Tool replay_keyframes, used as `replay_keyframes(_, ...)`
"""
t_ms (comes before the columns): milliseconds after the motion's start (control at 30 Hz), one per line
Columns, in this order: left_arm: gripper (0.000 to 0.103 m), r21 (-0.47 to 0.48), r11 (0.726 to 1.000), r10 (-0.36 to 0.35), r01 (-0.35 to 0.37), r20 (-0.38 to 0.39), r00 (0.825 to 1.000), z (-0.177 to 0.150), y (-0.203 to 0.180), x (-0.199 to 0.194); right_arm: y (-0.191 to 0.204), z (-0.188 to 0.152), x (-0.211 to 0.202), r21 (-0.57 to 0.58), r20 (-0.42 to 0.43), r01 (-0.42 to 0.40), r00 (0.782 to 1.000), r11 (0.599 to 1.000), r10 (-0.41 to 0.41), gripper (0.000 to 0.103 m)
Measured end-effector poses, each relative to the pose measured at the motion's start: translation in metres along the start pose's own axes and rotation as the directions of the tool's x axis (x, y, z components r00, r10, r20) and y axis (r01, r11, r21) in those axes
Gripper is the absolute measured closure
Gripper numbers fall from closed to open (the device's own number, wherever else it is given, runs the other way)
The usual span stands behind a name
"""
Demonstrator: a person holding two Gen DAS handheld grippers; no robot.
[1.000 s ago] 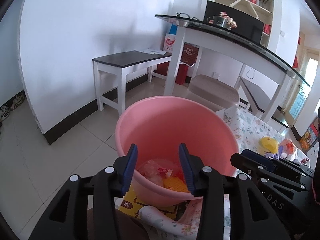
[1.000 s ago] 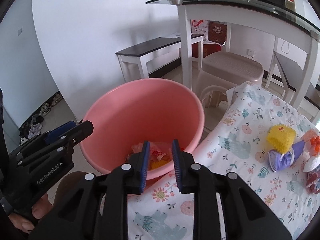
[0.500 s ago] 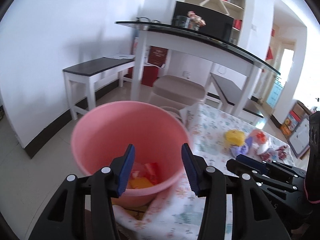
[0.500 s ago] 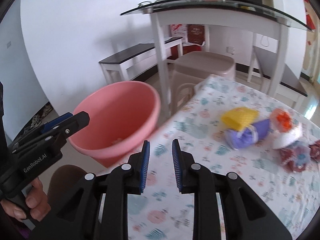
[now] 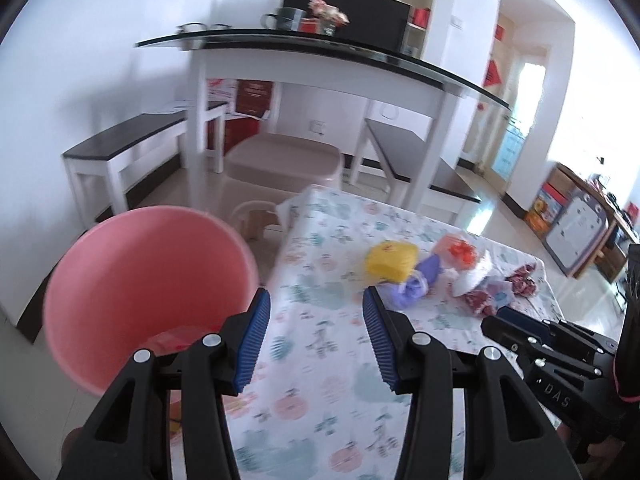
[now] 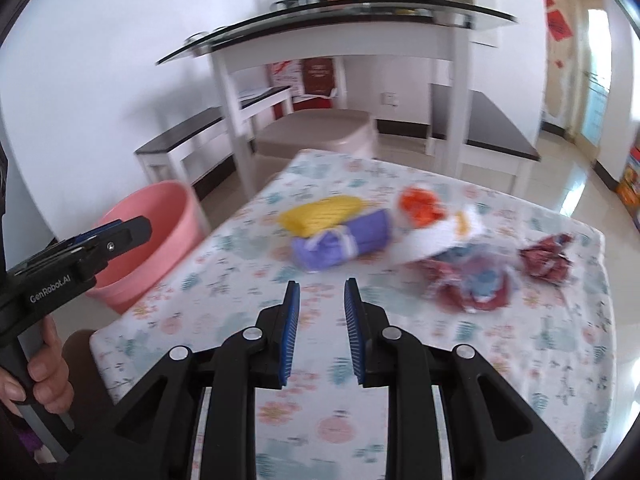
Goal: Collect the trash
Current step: 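Grasp the yellow foam net with the left gripper while the right grasps the crumpled wrapper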
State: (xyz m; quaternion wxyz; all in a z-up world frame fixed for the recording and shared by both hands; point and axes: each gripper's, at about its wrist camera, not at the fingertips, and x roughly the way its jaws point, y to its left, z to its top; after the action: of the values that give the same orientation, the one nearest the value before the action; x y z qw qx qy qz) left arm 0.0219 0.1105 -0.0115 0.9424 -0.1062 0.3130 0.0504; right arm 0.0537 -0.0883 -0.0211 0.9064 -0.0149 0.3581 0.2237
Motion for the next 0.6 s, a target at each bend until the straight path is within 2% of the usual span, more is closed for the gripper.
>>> replay_keyframes(300,0.056,0.125,0.989,-0.074,0.083,-0.078,0.994,0.025,-0.058,0.060,-0.072,0.002,-0.007,0.140,0.024,0.066,0.997,0.988,-0.070,0.080)
replay_keyframes(467,0.056,0.209,0.973,-0.067,0.096,-0.140,0.988,0.030,-0.083,0.101,-0.102,-0.005,-0.005,0.199,0.005,0.061,0.998,0.978,-0.063,0.080)
replay_keyframes(600,0.056,0.265,0.962,-0.028,0.074,-0.174,0.984,0.027,-0.091,0.130,-0.120,-0.011,0.000,0.244,-0.016,0.051,0.999,0.968,-0.049,0.080)
